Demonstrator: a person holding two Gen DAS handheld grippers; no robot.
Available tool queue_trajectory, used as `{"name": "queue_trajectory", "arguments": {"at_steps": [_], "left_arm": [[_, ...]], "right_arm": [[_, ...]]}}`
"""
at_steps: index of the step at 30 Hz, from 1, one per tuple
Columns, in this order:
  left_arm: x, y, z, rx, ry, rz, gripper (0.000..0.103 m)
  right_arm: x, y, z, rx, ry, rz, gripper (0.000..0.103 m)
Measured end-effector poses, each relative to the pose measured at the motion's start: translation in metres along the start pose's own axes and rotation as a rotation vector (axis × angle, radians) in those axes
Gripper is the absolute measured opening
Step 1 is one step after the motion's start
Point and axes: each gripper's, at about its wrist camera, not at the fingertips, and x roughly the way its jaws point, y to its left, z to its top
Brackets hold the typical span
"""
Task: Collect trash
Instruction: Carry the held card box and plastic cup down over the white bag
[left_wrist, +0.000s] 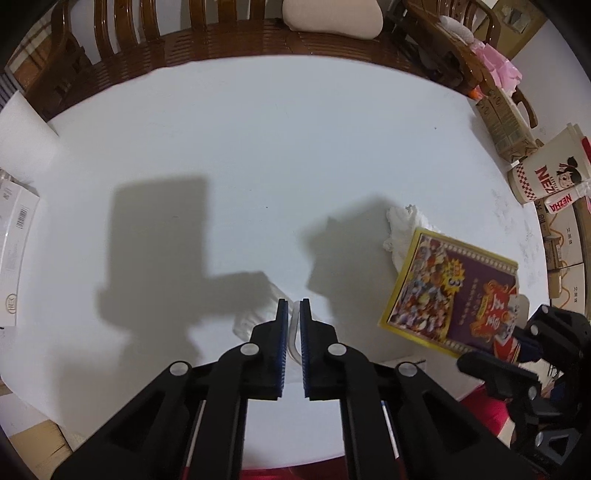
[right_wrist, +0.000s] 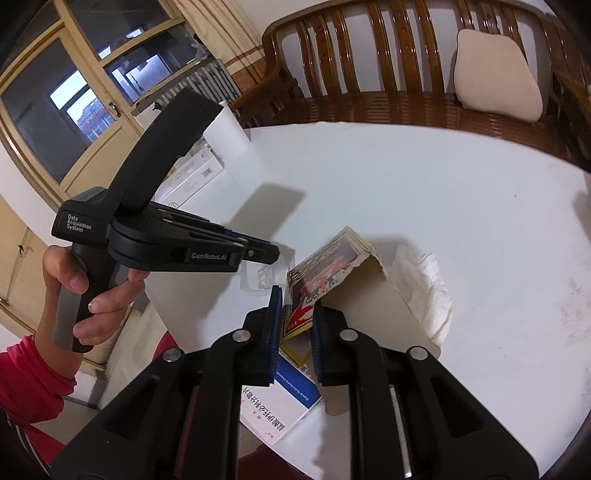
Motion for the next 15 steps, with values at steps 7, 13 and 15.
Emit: {"name": "queue_trajectory", "arguments": {"at_steps": [7, 13, 15], "left_arm": [[-0.025, 0.005, -0.019, 0.007, -0.022, -0.005, 0.007], [-0.052, -0.012, -0.036, 0.051, -0.069, 0.002, 0.007], [-0.060, -0.021, -0.041, 0.066, -0.088, 0.008, 0.007]], "right_arm": [[-0.013, 0.015, -0.002, -0.031, -0.018, -0.035, 0.015], [-0.034, 0.034, -0.005, -0.072, -0.035, -0.072, 0.015], [-0.041, 0.041, -0.008, -0.083, -0.038, -0.082, 0.015]]}}
